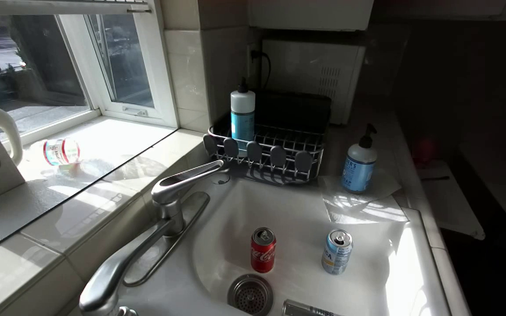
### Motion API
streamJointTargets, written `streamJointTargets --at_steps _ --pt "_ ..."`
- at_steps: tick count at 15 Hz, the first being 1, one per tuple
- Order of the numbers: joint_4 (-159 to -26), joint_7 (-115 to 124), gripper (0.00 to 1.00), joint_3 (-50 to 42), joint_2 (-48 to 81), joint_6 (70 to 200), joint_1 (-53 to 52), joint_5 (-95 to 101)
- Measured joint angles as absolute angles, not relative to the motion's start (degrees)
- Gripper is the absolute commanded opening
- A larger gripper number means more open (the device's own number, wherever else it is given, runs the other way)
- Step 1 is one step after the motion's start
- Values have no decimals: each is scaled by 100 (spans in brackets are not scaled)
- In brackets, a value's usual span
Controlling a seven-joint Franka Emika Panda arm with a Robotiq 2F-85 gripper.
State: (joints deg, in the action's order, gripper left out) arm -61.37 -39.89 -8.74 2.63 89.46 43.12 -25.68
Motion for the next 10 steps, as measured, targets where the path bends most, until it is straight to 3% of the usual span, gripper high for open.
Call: streamJointTargets --at_steps 8,9,10 --pt "-6262 -3641 100 -894 -27 9092 4324 -1414" --pt "-6261 -3436 75 -895 18 9230 4324 -1431" --pt "-6259 -3191 74 -895 79 9412 4323 -1465"
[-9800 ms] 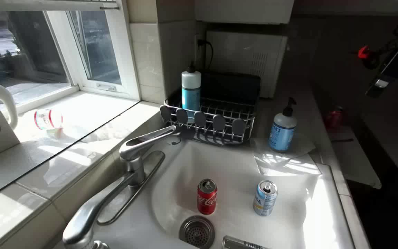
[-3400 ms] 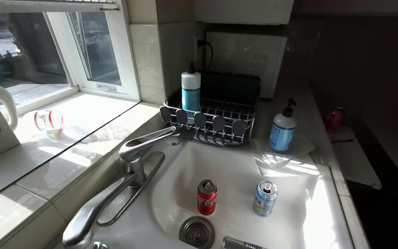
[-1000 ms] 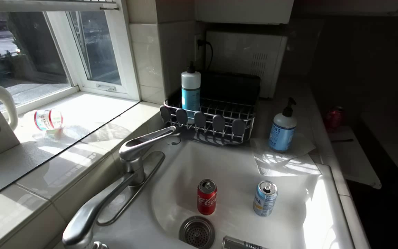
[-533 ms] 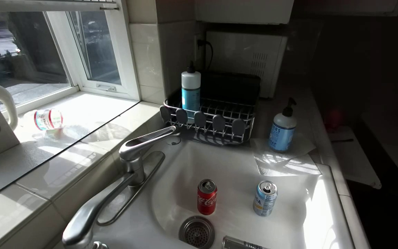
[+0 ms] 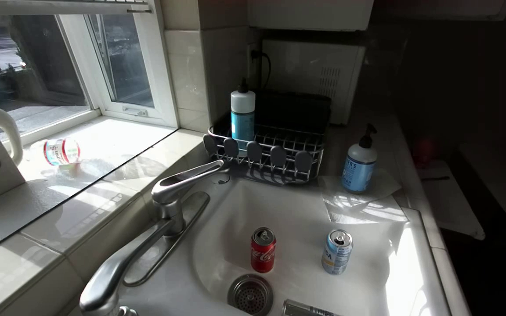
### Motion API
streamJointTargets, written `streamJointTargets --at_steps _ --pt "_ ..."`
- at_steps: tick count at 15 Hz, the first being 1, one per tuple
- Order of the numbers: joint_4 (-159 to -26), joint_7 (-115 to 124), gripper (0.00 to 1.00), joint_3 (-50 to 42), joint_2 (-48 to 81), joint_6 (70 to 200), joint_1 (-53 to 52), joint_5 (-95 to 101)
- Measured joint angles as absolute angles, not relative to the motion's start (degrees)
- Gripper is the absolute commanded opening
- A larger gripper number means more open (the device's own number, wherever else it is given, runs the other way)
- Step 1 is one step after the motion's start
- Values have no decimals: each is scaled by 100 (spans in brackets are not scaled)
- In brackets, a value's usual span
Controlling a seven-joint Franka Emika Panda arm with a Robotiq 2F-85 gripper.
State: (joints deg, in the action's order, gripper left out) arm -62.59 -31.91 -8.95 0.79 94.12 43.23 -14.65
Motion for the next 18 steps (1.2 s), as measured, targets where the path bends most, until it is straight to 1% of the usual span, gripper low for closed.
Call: streamJointTargets --at_steps 1,2,4,9,10,11,18 --pt "-6249 -2934 68 -896 153 9561 4324 -1559" --pt "-6230 -2693 58 -899 232 9696 4324 -1687" --pt "-6194 -2255 42 -906 380 10030 4325 -1984" --pt "-6075 -1774 4 -940 561 10664 4365 -2390" --pt "-6038 -1737 1 -950 578 10709 4380 -2425" --pt "-6012 -1717 0 -953 592 10736 4395 -2490" --pt "-6013 -1714 0 -873 676 10738 4395 -3269"
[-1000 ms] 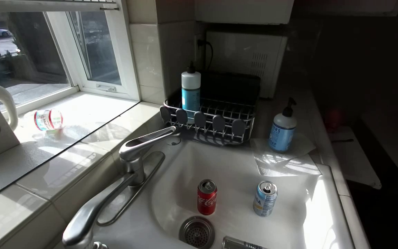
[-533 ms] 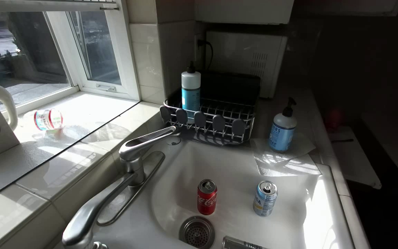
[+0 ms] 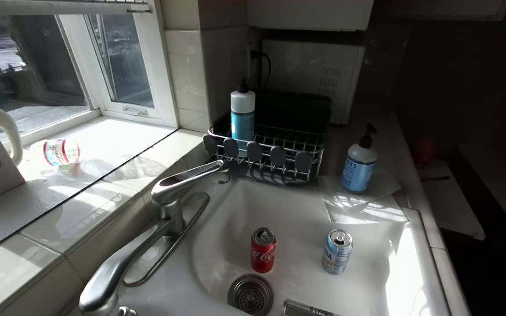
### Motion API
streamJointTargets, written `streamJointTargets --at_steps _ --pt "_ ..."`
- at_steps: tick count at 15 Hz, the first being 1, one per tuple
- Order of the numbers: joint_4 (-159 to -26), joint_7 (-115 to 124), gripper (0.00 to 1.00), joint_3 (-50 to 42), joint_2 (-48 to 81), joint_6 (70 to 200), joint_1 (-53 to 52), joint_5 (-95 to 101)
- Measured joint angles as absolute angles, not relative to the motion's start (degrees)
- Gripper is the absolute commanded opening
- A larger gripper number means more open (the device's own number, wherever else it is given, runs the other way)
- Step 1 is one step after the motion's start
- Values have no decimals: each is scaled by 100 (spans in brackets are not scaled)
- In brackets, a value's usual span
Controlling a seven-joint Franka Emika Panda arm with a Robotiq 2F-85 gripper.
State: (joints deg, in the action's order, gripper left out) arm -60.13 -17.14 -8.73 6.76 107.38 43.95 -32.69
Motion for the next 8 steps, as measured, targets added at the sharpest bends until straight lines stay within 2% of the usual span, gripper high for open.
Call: streamJointTargets --at_steps 8 --pt "-6153 -1715 0 -649 718 10251 4336 -4000"
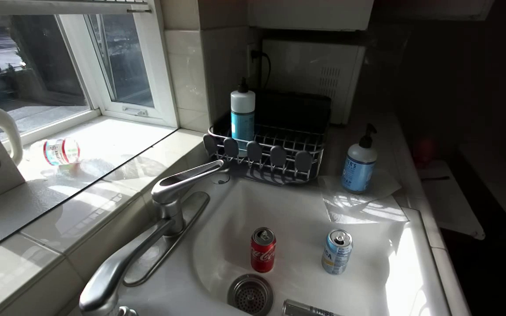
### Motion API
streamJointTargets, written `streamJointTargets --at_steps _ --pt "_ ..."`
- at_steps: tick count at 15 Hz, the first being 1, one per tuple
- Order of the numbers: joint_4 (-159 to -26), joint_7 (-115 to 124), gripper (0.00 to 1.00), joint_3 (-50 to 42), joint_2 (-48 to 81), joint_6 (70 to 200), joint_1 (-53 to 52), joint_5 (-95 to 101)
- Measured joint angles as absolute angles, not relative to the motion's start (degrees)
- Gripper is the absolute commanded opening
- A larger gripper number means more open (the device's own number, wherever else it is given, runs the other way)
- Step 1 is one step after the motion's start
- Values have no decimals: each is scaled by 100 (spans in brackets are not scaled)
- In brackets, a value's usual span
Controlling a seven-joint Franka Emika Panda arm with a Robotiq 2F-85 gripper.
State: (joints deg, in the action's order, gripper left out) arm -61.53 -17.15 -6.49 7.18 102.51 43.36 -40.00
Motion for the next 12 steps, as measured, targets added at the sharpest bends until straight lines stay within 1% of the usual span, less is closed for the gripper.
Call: streamJointTargets --at_steps 7,12 --pt "-6346 -1715 0 -410 696 9597 4246 -4403" --pt "-6553 -1624 0 -228 633 9755 4163 -4931"
